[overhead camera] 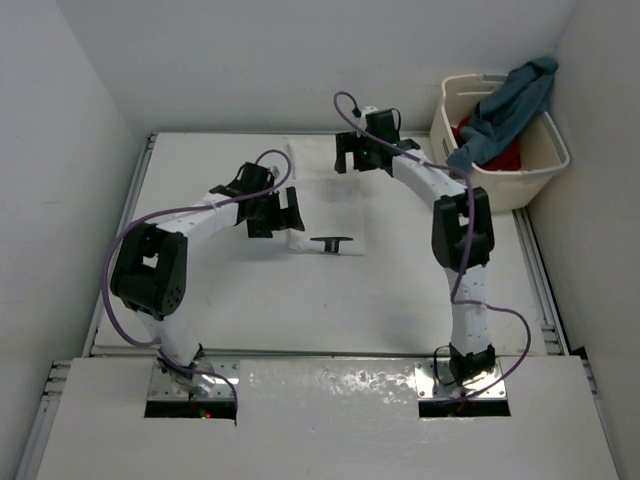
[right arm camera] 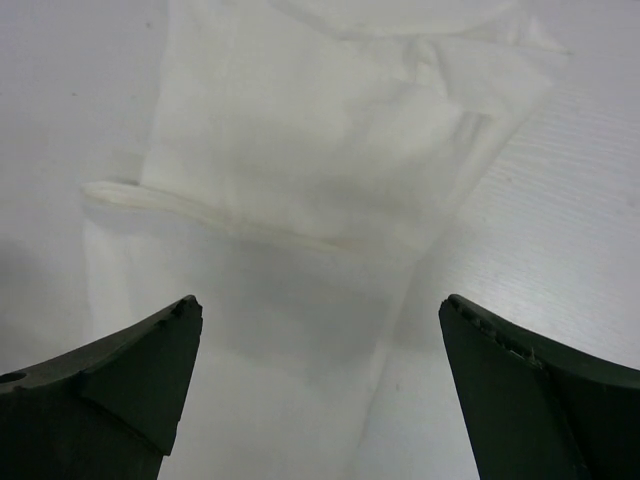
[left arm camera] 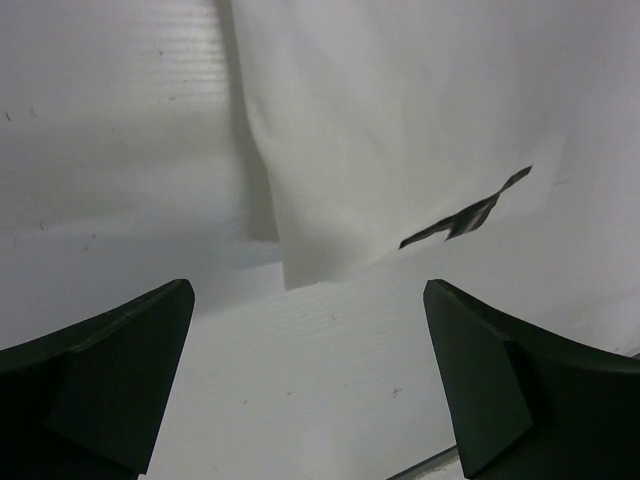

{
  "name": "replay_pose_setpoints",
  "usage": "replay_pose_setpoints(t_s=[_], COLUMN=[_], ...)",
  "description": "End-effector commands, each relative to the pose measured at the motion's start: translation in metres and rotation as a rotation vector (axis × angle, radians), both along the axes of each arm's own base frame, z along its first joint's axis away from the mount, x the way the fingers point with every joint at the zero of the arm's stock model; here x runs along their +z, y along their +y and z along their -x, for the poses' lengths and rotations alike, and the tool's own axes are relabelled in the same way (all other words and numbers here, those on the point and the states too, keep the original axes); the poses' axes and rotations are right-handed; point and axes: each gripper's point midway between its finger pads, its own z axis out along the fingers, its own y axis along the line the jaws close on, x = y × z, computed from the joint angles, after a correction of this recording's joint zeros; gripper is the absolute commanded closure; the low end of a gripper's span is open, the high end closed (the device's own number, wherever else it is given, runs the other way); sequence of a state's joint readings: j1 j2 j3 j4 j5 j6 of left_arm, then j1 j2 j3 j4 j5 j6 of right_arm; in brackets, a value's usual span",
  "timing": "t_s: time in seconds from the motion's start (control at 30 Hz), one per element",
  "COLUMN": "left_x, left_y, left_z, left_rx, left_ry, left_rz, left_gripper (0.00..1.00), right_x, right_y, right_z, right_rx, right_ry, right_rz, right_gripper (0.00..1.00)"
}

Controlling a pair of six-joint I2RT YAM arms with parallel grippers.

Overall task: Fold and stack the t-shirts
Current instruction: Fold the folded rectangular tshirt in 1/3 of the way, then grab one side of the 2/3 rectangular tshirt with both arms

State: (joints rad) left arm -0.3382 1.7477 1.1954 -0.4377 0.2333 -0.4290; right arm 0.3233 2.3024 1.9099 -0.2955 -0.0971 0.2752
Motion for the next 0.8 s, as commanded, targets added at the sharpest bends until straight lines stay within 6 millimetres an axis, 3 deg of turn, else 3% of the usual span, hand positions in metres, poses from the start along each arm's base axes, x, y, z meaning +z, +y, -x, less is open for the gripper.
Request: replay_pose_setpoints(t_s=[0.0, 0.07, 0.13, 0.17, 0.23, 0.27, 0.33, 0.37, 0.53, 0.77], left_x=[0.011, 0.002, 0.006, 0.002, -0.002, -0.007, -0.012, -0.017, -0.029, -0.044], left_y=[0.002, 0.004, -0.002, -0.004, -0.011, -0.012, -0.015, -0.018, -0.028, -0.031], left_z=[0.004, 0.013, 0.016, 0.023, 0.028, 0.029, 0.027, 0.026, 0.017, 0.013], left_rx=[-0.033, -0.027, -0.039, -0.049, -0.082, -0.088, -0.101, -0.112, -0.128, -0.143], left_ry=[-0.06, -0.049, -0.079, -0.071, -0.081, -0.075, -0.075, -0.067, -0.071, -0.06], left_rz=[0.017, 0.025, 0.076, 0.094, 0.132, 0.132, 0.135, 0.141, 0.129, 0.098], left_gripper=[0.0, 0.01, 0.07, 0.14, 0.2, 0.26, 0.36, 0.48, 0.67, 0.79], right_x=[0.084, 0.079, 0.063, 0.036, 0.039, 0.019, 0.014, 0.003, -0.028, -0.052], right_y=[-0.022, -0.026, -0.028, -0.034, -0.033, -0.037, -0.03, -0.026, -0.023, -0.019], right_z=[0.024, 0.044, 0.082, 0.106, 0.127, 0.145, 0.165, 0.181, 0.206, 0.223], right_rx=[-0.06, -0.06, -0.051, -0.058, -0.056, -0.066, -0.044, -0.028, -0.017, -0.024], right_ry=[-0.124, -0.089, -0.023, 0.049, 0.072, 0.121, 0.171, 0.224, 0.337, 0.426], right_rz=[0.021, 0.015, -0.025, -0.02, -0.07, -0.067, -0.128, -0.161, -0.182, -0.217], right_gripper=[0.01, 0.01, 0.01, 0.01, 0.01, 0.01, 0.01, 0.01, 0.03, 0.1])
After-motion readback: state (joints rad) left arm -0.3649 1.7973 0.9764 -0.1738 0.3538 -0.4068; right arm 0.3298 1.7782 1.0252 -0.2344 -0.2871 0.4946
